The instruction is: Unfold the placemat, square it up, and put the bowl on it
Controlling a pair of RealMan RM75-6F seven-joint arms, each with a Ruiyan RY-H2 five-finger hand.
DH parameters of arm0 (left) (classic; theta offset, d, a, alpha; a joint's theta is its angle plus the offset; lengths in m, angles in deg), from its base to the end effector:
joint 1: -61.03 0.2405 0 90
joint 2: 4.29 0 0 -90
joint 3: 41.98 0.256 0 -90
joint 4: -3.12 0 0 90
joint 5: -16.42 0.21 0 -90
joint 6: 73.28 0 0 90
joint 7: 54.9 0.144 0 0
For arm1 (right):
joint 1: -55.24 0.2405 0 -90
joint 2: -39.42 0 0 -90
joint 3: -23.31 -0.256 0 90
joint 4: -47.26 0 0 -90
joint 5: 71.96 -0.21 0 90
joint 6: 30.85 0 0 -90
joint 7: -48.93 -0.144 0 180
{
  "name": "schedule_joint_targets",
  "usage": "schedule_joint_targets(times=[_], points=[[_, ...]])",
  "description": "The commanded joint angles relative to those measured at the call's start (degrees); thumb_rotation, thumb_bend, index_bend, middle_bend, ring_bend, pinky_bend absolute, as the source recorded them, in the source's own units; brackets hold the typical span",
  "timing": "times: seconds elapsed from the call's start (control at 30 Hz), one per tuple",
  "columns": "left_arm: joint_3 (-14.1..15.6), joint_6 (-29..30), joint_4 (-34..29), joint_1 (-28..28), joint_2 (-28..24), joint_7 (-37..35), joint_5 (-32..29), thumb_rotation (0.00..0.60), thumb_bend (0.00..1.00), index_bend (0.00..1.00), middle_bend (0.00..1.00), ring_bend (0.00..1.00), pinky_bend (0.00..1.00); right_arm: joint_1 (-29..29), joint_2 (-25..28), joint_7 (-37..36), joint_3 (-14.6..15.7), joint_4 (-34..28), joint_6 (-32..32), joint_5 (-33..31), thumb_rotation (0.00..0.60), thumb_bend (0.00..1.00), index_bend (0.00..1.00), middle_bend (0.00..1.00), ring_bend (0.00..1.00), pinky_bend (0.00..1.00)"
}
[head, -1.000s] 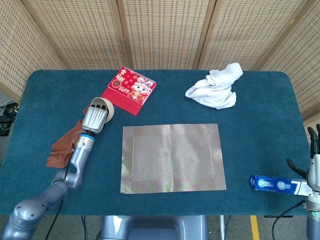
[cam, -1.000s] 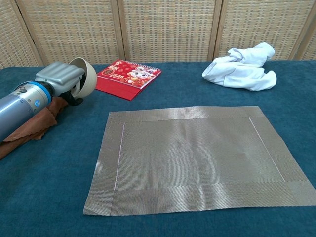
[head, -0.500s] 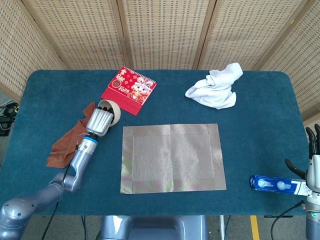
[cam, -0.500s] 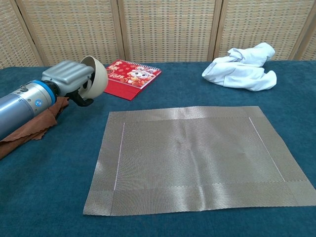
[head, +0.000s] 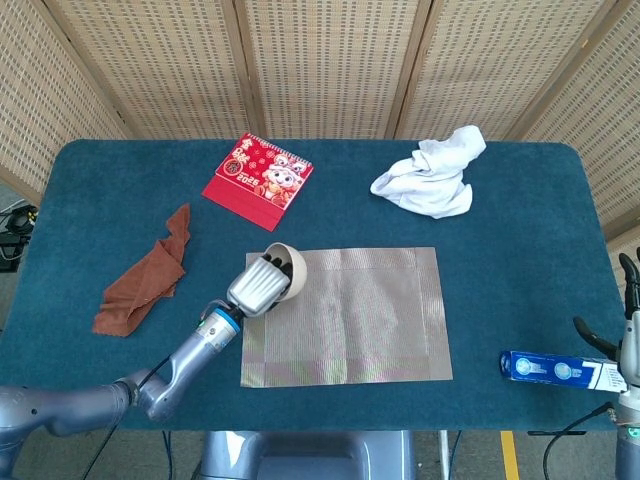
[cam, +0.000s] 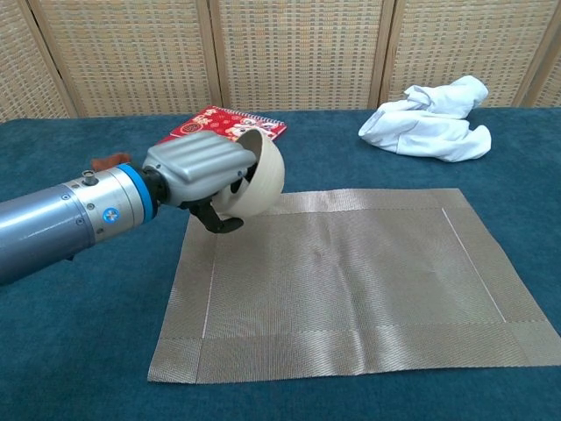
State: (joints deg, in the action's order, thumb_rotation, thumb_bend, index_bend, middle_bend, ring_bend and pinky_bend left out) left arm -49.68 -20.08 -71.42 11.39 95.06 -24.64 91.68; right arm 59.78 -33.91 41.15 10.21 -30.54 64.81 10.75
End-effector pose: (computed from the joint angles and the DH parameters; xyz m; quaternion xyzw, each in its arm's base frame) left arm -0.0922 0.3366 -0.0753 -0.8369 -0.1816 -0.3531 0.3766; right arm -0.3297 -0.2077 0.1868 0.4785 -0.3029 0.4948 0.6591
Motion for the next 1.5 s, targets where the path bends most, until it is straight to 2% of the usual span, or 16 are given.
schedule_joint_targets(times=[0.03,0.37,0.7,0.9,0.97,1.07,1.5], points=[[0.25,-1.98,-1.98,-1.31,0.87,2.74,-1.50,0.600,0.49,0.78,0.38,0.40,0.45,-0.07,0.13,-0.31,-0.17,-0.11,0.14,-0.12,0.600,0.29,0.10,0.00,0.00,0.00],[-0.75,-5.26,-1.14,-4.31,5.69,10.64,-8.13,0.600,0.48,0.77,0.38,0.40,0.45,-0.44,0.93,-1.88,-0.78,-0.51,0.71,-0.49,0.600,0.29,0.10,0.00,0.00,0.00],[-1.45,-5.26,-0.02,-6.79,8.97,16.13,-12.18,0.600,0.48,0.75,0.37,0.40,0.43,-0.73,1.53,-2.85,-1.16,-0.99,1.01,-0.79,0.600,0.29,0.10,0.00,0.00,0.00],[-2.05,-5.21,-1.89,-8.26,8.69,19.05,-14.54,0.600,0.46,0.65,0.26,0.30,0.37,-0.75,1.57,-2.91,-1.16,-1.13,1.08,-0.70,0.600,0.29,0.10,0.00,0.00,0.00],[-2.00,-4.69,-2.45,-8.53,8.57,20.00,-14.89,0.600,0.45,0.58,0.18,0.23,0.32,-0.77,1.60,-2.97,-1.16,-1.20,1.13,-0.67,0.600,0.29,0.10,0.00,0.00,0.00],[-1.88,-4.40,-3.31,-8.86,8.35,20.77,-15.61,0.600,0.44,0.52,0.13,0.18,0.30,-0.82,1.65,-2.94,-1.19,-1.29,1.30,-0.59,0.600,0.29,0.10,0.00,0.00,0.00],[-1.38,-1.80,-8.51,-9.25,5.40,22.07,-17.78,0.600,0.43,0.43,0.06,0.13,0.26,-1.07,2.06,-3.45,-1.26,-1.94,1.84,-0.30,0.600,0.29,0.10,0.00,0.00,0.00]])
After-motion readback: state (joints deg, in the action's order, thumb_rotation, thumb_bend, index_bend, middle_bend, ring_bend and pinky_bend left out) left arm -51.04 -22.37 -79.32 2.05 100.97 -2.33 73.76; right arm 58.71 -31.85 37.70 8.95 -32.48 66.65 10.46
